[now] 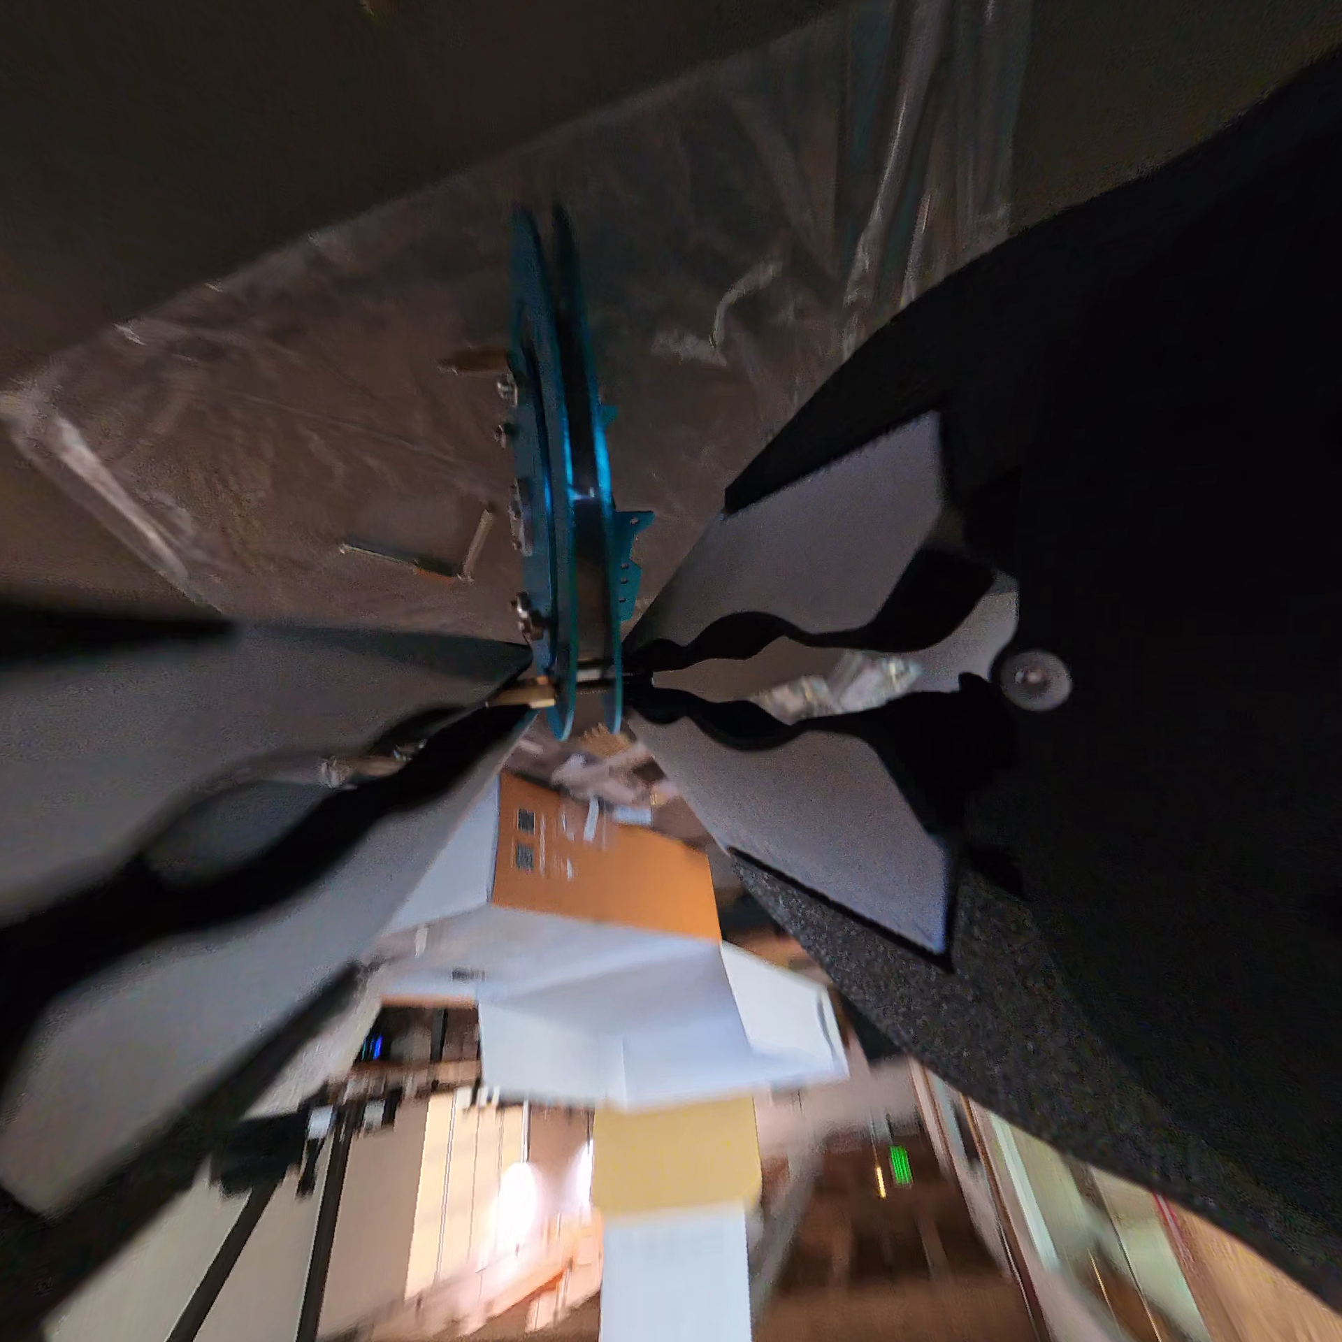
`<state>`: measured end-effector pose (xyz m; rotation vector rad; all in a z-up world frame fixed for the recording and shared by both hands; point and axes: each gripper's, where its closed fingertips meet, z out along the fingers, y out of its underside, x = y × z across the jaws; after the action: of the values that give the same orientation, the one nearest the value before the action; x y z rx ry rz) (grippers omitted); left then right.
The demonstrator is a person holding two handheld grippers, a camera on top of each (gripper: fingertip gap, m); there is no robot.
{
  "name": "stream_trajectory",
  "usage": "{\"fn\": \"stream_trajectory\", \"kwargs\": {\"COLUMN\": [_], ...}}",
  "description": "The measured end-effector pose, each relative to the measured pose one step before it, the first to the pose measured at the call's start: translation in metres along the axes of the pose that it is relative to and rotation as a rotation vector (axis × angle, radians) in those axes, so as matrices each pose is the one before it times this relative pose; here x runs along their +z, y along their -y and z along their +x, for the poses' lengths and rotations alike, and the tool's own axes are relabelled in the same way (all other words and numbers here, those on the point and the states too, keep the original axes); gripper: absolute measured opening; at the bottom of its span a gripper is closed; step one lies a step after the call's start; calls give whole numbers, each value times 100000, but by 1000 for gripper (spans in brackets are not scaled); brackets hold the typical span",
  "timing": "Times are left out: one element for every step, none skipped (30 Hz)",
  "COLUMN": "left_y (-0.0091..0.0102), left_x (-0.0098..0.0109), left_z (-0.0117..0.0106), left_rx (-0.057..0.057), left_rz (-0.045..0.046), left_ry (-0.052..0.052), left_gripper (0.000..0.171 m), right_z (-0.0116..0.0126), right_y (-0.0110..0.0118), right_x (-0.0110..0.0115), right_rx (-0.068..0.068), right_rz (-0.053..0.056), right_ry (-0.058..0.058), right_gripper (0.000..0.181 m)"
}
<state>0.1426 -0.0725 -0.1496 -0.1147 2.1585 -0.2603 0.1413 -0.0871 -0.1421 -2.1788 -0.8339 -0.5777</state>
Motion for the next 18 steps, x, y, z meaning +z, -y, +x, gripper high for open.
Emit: {"fn": "stream_trajectory", "kwargs": {"left_y": [-30, 64, 96, 87, 31, 88, 179, 243, 87, -87, -20, 77, 53, 60, 25, -22, 13, -10], "left_x": [115, 97, 66, 57, 78, 17, -48, -86, -8, 75, 51, -3, -11, 3, 40, 59, 24, 16], "left_z": [-114, -133, -136, -94, -88, -129, -121, -126, -143, -101, -77, -32, 9, 4, 45, 96, 122, 59], "left_rx": [7317, 5638, 3376, 2607, 1870, 2003, 2040, 2084, 1702, 1395, 129, -863, -1049, -1233, -2144, -3809, -4893, -5486], "left_rz": [-2117, -1902, -1414, -666, -369, -67, -26, 340, -177, -784, -192, 439, 229, 514, 448, 302, 1109, 1468], "left_ry": [5668, 5376, 4324, 3489, 3335, 3824, 4002, 3700, 3512, 2801, 1413, 43, -680, -1040, -2024, -3906, -5283, -5682], "left_gripper": [2, 1, 0, 0, 1, 1, 2, 2, 1, 1, 1, 1, 2, 2, 2, 2, 2, 2], "right_z": [-354, -351, -318, -196, 39, 20, -226, -227, -215, -134, -51, -88, -75, 8, 30, 118, 293, 430], "right_y": [320, 248, -83, -156, -135, -69, -107, -91, -177, -6, -32, -127, -77, -14, -90, -50, 155, 149], "right_x": [-302, -264, -123, -93, -52, -48, -87, -113, -77, -12, 38, 47, -5, -15, 10, -23, -111, -189], "right_rx": [12896, 14331, 14317, 13158, 11880, 12691, 15204, 14847, 13132, 11474, 8456, 6081, 3238, -319, -3961, -7433, -10554, -13073], "right_rz": [2365, 1415, -916, -1383, -862, -568, -1066, -1160, -1397, 195, 207, -387, 161, 711, 275, 398, 1529, 1279], "right_ry": [11034, 12147, 12524, 11967, 10256, 10946, 14232, 15260, 14588, 12201, 9219, 6763, 3792, 245, -2683, -5748, -9219, -11939], "right_gripper": [4, 4, 5, 5, 4, 4, 3, 3, 3, 3, 3, 3, 4, 4, 4, 5, 5, 5]}}
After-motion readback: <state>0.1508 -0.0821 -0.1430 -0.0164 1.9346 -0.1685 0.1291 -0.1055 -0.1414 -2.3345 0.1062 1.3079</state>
